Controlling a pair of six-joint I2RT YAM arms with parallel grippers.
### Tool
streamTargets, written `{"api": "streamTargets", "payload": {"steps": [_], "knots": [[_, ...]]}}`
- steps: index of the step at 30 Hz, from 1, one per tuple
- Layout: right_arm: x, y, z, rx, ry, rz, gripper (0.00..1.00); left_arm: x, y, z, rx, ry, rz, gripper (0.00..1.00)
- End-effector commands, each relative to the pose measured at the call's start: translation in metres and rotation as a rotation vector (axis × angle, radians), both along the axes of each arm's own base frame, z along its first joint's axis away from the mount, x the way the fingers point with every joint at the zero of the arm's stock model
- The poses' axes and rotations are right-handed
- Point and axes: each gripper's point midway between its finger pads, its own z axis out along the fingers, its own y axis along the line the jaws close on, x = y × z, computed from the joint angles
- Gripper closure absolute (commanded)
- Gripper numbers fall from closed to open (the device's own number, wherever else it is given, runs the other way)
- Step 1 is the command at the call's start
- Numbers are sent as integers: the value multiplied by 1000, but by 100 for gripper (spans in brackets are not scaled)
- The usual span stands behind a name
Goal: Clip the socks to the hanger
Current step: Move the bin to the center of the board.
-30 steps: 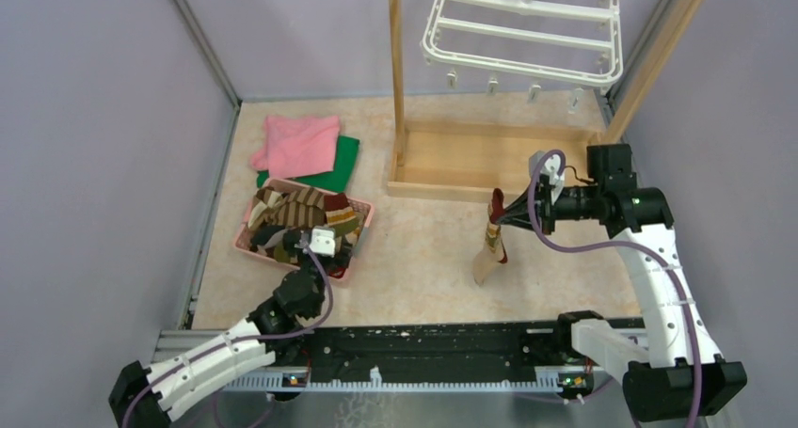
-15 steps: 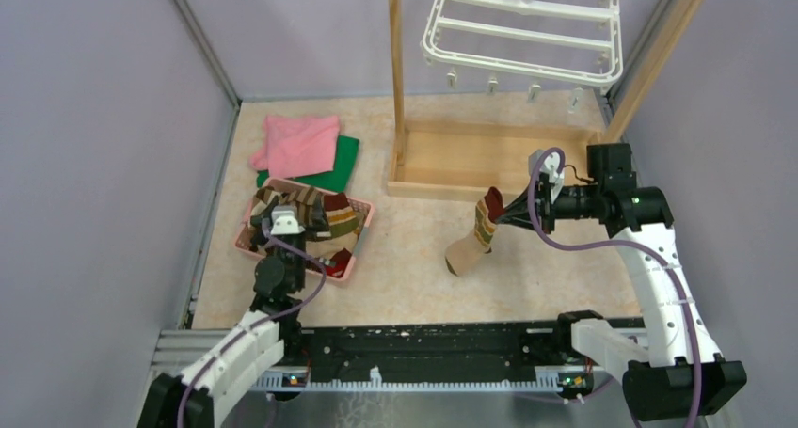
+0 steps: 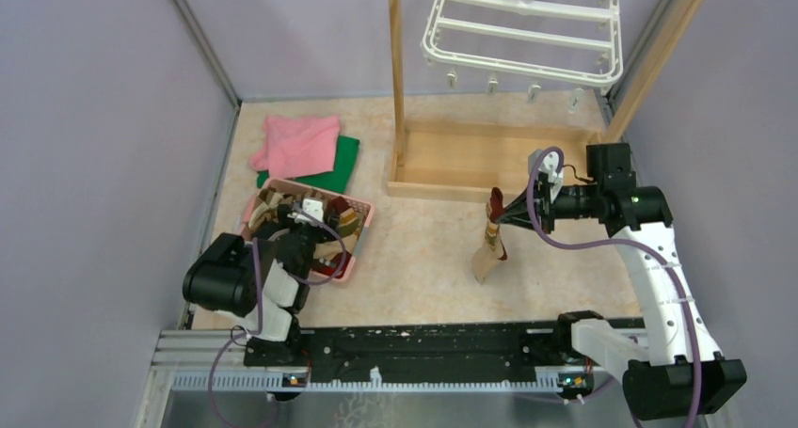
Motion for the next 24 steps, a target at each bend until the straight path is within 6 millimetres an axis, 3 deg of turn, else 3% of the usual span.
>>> {"api": "streamTargets", "payload": {"steps": [1,5,10,24], "knots": [[1,3,7,12,-46,24,100,11,5,26,-46,-123,1,1],[-2,3,8,15,-52,30,100,18,10,21,-67,-85,26,1],[-3,3,6,20,-54,32,100,55,18,-2,-97,83,84,1],[3,2,0,1,-39,18,100,57,26,-3,-112,88,109,1]]}}
